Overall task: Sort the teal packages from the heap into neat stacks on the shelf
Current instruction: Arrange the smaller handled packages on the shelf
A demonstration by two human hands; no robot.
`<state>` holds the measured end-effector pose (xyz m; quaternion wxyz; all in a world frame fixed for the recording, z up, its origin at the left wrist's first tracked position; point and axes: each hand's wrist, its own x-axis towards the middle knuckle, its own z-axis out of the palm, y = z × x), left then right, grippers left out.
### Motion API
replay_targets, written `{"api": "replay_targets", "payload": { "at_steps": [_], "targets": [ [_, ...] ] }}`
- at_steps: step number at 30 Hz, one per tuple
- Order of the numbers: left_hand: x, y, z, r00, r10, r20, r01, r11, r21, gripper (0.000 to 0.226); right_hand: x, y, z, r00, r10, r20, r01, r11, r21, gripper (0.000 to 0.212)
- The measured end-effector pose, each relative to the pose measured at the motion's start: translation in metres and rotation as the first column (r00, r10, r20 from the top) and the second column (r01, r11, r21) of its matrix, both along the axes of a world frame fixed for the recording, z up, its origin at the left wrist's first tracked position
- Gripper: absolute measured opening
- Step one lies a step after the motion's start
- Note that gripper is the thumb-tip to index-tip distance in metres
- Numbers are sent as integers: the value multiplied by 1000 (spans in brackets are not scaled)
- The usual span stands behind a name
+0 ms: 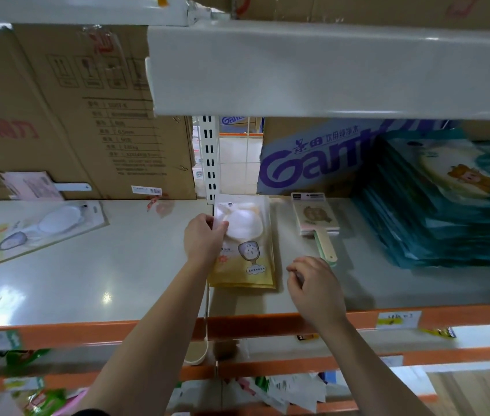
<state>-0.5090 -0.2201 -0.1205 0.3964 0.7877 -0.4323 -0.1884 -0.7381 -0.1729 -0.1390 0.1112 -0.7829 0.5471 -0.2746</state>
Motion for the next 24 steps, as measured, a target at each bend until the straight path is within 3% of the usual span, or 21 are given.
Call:
{"api": "replay_targets", "payload": {
  "at_steps": [8, 14, 19, 24],
  "targets": [
    [21, 33, -7, 990, -92, 106, 98, 994, -52, 26, 2, -2, 8, 997, 11, 76, -17, 998, 68, 26],
    [47, 73, -6, 956, -114, 272, 123, 992, -16, 26, 40, -9, 24, 984, 132, 124, -135, 991, 20, 23],
    [86, 108, -1, 902, -46, 429, 47, 999, 10, 27, 95, -9, 33, 957, 250, 147, -253, 968, 2, 23],
    [140, 143, 5, 884, 63, 464, -73, 997, 5, 29, 164, -9, 36, 917, 382, 118, -385, 923, -2, 21]
  ]
}}
